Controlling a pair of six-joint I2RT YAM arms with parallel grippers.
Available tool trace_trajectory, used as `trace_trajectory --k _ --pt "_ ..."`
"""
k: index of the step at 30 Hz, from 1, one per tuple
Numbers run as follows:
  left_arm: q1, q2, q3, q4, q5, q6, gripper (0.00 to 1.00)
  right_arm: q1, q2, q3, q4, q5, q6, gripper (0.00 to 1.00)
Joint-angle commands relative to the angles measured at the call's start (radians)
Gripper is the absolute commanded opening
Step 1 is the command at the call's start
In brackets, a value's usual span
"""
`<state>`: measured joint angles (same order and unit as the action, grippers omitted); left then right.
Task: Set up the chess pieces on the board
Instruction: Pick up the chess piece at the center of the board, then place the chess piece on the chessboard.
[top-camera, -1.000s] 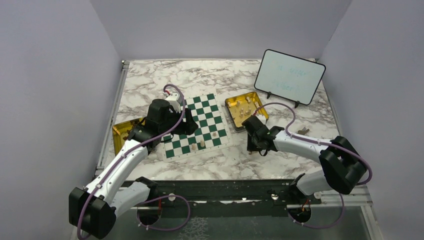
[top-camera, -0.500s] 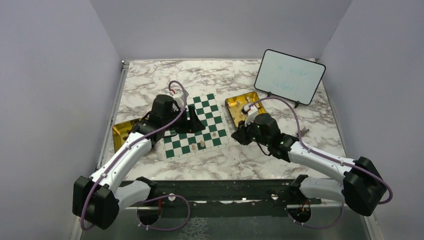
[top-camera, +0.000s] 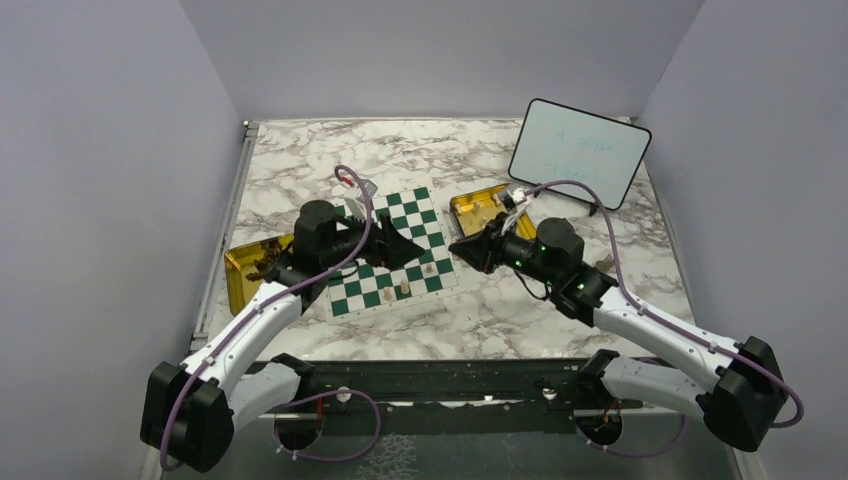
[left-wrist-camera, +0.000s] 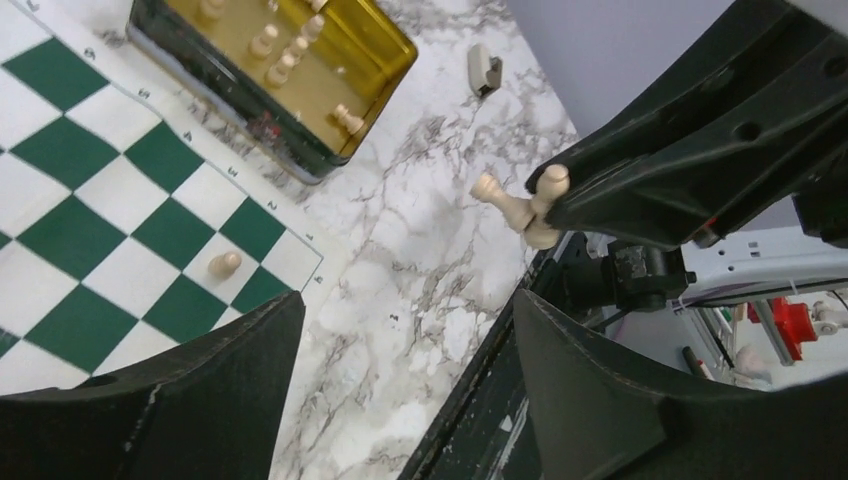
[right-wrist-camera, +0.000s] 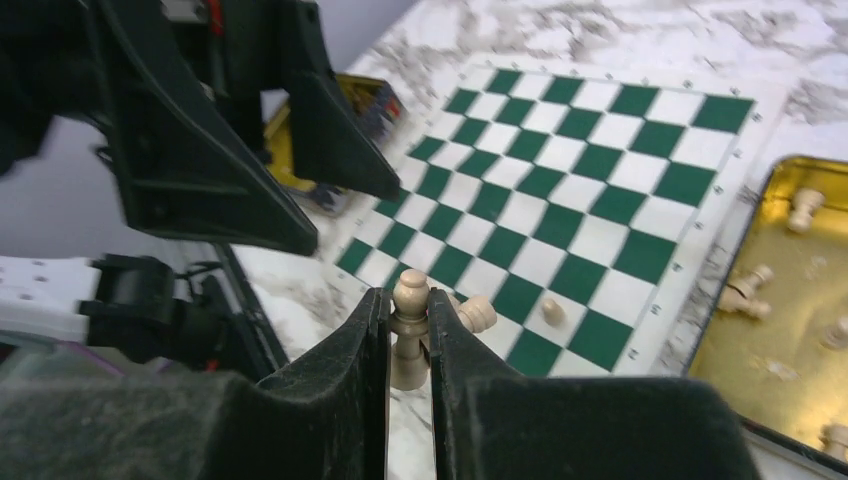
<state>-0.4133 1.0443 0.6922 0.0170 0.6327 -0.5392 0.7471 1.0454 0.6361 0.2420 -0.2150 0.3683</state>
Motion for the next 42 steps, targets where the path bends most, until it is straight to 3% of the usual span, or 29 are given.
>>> trace_trajectory --k 1,4,9,13,17,22,33,42 --pt "0.002 -0.112 -0.069 0.305 0.06 -0.021 0.81 0.005 -0.063 0.045 0.087 -0.108 0.087 0.08" --pt "0.002 -0.119 -0.031 0.283 0.074 -0.087 0.84 0.005 -0.087 0.049 0.119 -0.156 0.124 0.08" --pt "0.002 -0.081 -0.015 0.384 0.099 -0.458 0.81 0.005 -0.106 0.033 0.255 -0.278 0.196 0.08" --pt "0.002 -0.066 -0.003 0.4 0.117 -0.637 0.79 0.005 -0.102 0.048 0.303 -0.343 0.195 0.08" --pt "0.002 -0.058 -0.04 0.403 0.118 -0.857 0.74 0.005 -0.099 0.054 0.363 -0.355 0.21 0.08" --pt "0.002 -0.087 -0.119 0.525 0.106 -1.104 0.7 0.005 -0.062 0.086 0.384 -0.37 0.198 0.08" --pt "0.001 -0.118 -0.196 0.646 0.092 -1.285 0.59 0.005 0.051 0.14 0.495 -0.401 0.231 0.08" --pt "0.002 -0.118 -0.221 0.669 0.076 -1.319 0.56 0.005 0.134 0.154 0.574 -0.428 0.277 0.08"
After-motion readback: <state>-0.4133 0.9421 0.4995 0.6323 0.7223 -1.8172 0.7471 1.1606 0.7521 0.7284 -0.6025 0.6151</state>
